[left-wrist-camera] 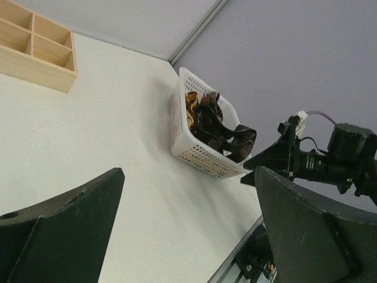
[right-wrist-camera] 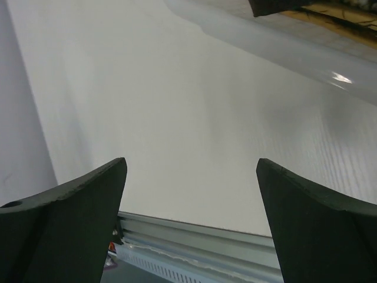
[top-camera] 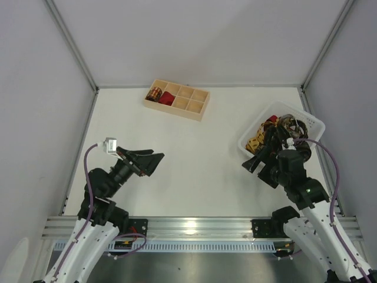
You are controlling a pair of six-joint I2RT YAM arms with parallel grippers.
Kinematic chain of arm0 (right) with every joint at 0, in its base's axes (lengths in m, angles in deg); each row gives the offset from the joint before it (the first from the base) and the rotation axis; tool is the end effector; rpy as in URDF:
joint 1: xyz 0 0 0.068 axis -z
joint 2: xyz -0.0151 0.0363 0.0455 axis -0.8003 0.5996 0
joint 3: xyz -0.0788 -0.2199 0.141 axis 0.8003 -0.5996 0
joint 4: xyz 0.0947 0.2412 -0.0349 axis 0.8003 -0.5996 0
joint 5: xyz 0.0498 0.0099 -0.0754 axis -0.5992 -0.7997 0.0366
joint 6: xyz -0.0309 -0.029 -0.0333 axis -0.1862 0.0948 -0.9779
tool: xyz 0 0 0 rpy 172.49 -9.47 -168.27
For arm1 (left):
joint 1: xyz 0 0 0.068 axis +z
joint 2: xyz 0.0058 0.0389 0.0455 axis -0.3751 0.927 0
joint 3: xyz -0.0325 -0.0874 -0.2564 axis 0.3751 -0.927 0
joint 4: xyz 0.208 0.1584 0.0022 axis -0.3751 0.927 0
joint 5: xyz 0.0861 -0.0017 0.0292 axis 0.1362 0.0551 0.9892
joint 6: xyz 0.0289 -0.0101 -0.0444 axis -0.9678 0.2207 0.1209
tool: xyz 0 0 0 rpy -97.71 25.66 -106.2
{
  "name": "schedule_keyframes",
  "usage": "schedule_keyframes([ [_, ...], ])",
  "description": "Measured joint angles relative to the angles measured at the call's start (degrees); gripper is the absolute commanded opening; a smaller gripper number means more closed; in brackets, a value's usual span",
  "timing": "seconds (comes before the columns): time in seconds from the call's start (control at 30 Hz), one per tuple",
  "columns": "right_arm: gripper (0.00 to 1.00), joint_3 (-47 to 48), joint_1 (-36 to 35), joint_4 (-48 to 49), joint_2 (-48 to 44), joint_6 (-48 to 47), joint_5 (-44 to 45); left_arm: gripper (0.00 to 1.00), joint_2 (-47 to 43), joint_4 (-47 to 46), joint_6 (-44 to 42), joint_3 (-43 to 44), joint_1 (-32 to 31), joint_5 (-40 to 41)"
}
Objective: Roll the ties
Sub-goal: Grab a tie with the right arm
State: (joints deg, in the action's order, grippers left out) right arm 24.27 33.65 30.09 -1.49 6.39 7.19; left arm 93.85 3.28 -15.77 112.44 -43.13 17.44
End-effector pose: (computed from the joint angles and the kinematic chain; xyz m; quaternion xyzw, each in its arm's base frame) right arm 0.1136 0.0433 0.2611 0.2031 0.8680 0.2820 0.3547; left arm 0.1026 -0.0508 0.2889 -0.0183 0.6653 -0.4791 0.5723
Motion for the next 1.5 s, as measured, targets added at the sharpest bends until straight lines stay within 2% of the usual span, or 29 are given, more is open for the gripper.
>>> schedule_keyframes([
  [0.17,0.98,7.4,0.3,-5.8,7.3,-3.9,0.3,1.0,-0.8,2.8,0.5,-1.7,0.0,-1.8],
  [0.3,0.95,14.5,0.5,-8.2,14.0,-8.3,-0.3,1.0,4.8,4.6,0.3,-0.9,0.0,-4.8],
  [0.47,0.92,29.7,1.7,-16.3,26.6,-11.0,12.7,1.0,13.6,6.6,0.7,0.6,0.0,-9.6],
  [0.57,0.91,34.3,5.0,-19.5,31.0,-11.2,21.5,1.0,13.6,6.6,2.2,0.5,-0.1,-11.3],
  [0.73,0.83,34.1,11.0,-23.0,31.2,-11.3,31.4,1.0,8.4,3.9,4.2,0.3,-1.1,-12.1],
  [0.77,0.79,33.4,12.2,-23.0,30.6,-11.5,32.5,1.0,8.2,3.3,4.5,0.3,-1.6,-12.1],
  [0.8,0.71,32.5,14.2,-23.0,30.0,-11.5,32.7,1.0,8.4,2.6,4.5,0.3,-2.2,-12.1],
  [0.83,0.69,31.5,17.1,-23.1,29.4,-11.4,33.0,1.0,8.7,2.3,4.6,0.3,-2.6,-12.3],
  [1.0,0.78,24.2,35.8,-18.1,24.4,-8.7,27.2,1.0,11.1,1.0,4.6,0.4,-4.0,-13.2],
  [1.1,0.79,22.7,41.9,-15.9,23.7,-6.7,22.7,1.0,12.4,0.9,4.5,1.1,-5.3,-13.2],
  [1.23,0.78,21.7,44.5,-10.7,25.8,-3.9,16.7,1.0,13.4,0.7,4.4,2.3,-6.9,-13.3],
  [1.5,0.76,18.2,44.7,-4.5,27.1,2.5,8.9,1.0,14.3,0.6,4.4,3.9,-7.5,-13.5],
])
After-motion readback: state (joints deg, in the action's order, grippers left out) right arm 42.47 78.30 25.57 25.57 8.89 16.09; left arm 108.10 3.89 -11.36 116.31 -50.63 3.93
